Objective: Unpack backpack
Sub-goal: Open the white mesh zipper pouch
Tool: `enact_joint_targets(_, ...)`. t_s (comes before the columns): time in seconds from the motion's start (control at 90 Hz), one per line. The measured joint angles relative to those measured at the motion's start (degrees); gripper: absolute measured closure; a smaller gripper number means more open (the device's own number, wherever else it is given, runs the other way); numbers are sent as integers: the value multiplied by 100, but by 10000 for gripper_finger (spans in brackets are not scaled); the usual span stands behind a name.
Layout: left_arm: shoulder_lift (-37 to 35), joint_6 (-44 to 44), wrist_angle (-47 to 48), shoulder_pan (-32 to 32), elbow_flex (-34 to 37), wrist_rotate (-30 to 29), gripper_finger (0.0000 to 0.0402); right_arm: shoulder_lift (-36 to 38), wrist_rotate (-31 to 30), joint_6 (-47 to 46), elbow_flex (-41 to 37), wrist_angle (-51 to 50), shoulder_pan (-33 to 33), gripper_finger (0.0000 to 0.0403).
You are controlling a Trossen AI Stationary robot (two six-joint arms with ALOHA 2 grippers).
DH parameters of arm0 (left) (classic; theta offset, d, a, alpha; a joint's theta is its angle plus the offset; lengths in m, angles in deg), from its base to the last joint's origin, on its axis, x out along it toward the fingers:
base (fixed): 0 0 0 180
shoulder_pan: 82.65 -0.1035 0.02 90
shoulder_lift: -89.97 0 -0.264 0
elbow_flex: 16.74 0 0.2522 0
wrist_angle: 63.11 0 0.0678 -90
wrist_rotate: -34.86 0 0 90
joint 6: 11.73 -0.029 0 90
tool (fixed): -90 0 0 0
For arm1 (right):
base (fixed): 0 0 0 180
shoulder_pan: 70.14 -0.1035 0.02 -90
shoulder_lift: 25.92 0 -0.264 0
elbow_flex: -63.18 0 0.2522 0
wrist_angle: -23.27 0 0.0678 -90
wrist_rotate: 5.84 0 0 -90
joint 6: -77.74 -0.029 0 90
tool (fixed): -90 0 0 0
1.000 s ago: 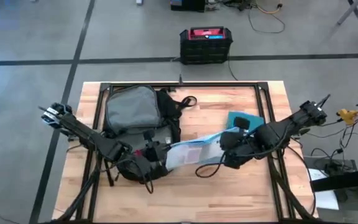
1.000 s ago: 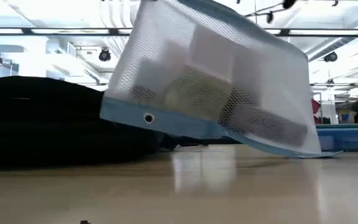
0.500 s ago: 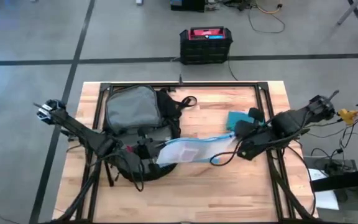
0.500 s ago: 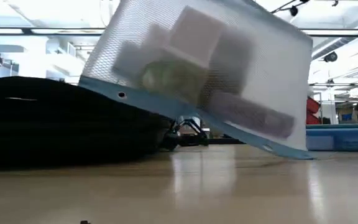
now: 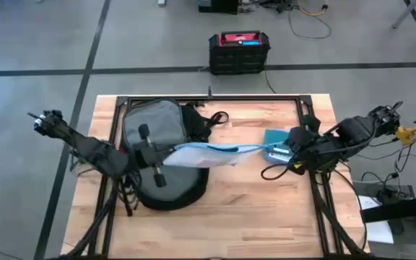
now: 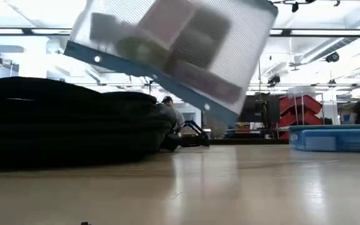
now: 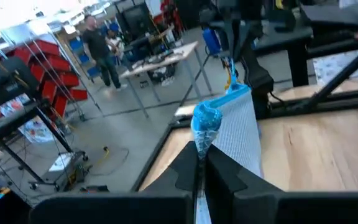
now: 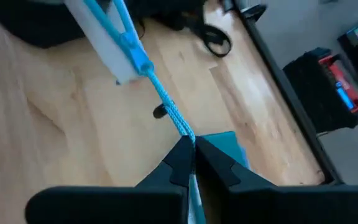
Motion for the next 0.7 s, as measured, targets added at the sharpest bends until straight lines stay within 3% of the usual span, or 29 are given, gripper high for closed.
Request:
enact_joint_targets(0.133, -20, -310, -356, -366, 0, 399, 402, 179, -464, -215, -194, -12, 1, 403)
enact_joint_targets(0.278, 467, -315, -698, -1317, 34, 2035, 402, 214, -702, -478, -487, 69, 1, 403)
enact_joint_targets(0.367, 963, -301, -970, -1836, 44, 2741, 402, 177, -699, -561, -733, 180, 1, 403)
enact_joint_targets(0.544, 1962, -264, -1710, -2298, 39, 4499, 402, 179, -704, -787, -1137, 513, -2, 403)
enact_joint_targets(0.7, 2570, -235, -1889, -2154, 42, 4742, 402, 179, -612, -868, -1326, 542, -2, 403)
